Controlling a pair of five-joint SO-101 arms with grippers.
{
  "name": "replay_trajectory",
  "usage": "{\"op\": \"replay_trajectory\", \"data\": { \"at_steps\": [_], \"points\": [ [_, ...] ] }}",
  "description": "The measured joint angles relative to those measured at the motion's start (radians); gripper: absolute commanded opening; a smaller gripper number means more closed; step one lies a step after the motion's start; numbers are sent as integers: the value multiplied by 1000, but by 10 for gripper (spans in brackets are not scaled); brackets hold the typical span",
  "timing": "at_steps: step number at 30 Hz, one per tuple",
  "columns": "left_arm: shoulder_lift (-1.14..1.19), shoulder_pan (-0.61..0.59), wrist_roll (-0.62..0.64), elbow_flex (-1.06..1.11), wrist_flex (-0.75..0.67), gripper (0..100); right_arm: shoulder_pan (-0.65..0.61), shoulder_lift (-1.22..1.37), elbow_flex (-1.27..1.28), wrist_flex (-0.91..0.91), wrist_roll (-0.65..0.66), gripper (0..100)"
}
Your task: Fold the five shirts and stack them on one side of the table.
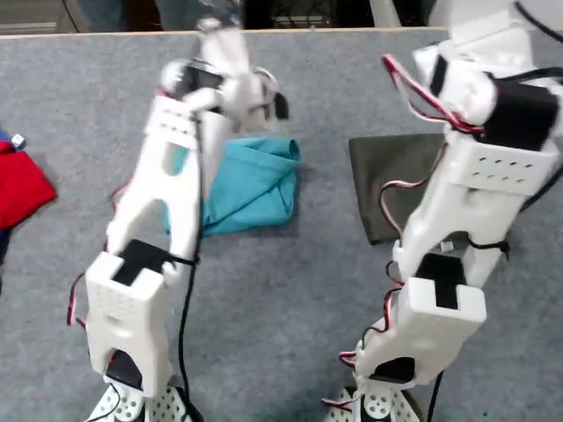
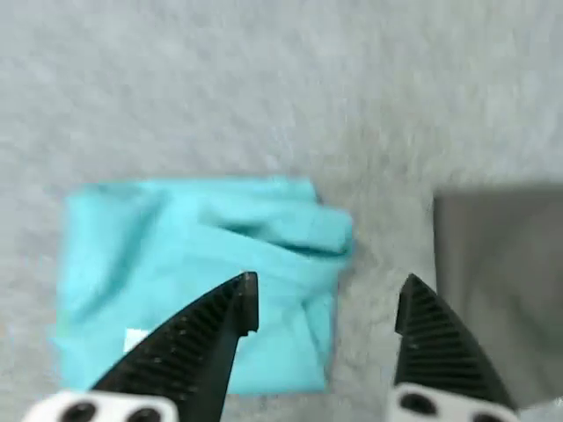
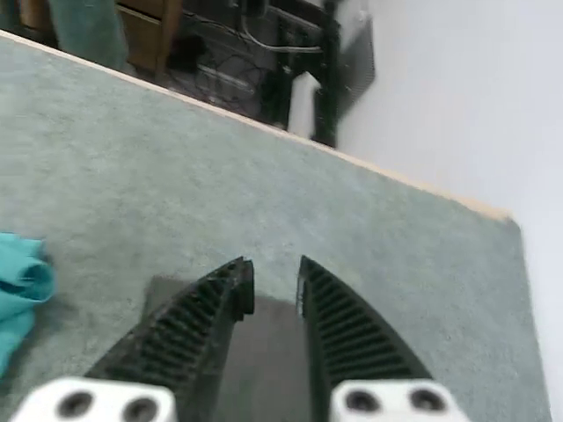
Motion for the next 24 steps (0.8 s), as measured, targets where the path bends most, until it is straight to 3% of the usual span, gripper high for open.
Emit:
{"op": "replay_trajectory", "data": {
  "at_steps": [3,9,13,18,24],
  "points": [
    [-2,-141,-78,-155,84,18,-98,20,11,0,0,17],
    [-2,-483,-224,-158,118,28,-371,226,135,-121,-61,13],
    [-2,-686,-330,-55,121,28,-520,430,160,-301,-78,13],
    [-68,-888,-399,150,121,29,-597,631,121,-414,-80,13],
    [-298,-971,-446,508,66,29,-623,807,44,-427,-80,13]
  ]
}}
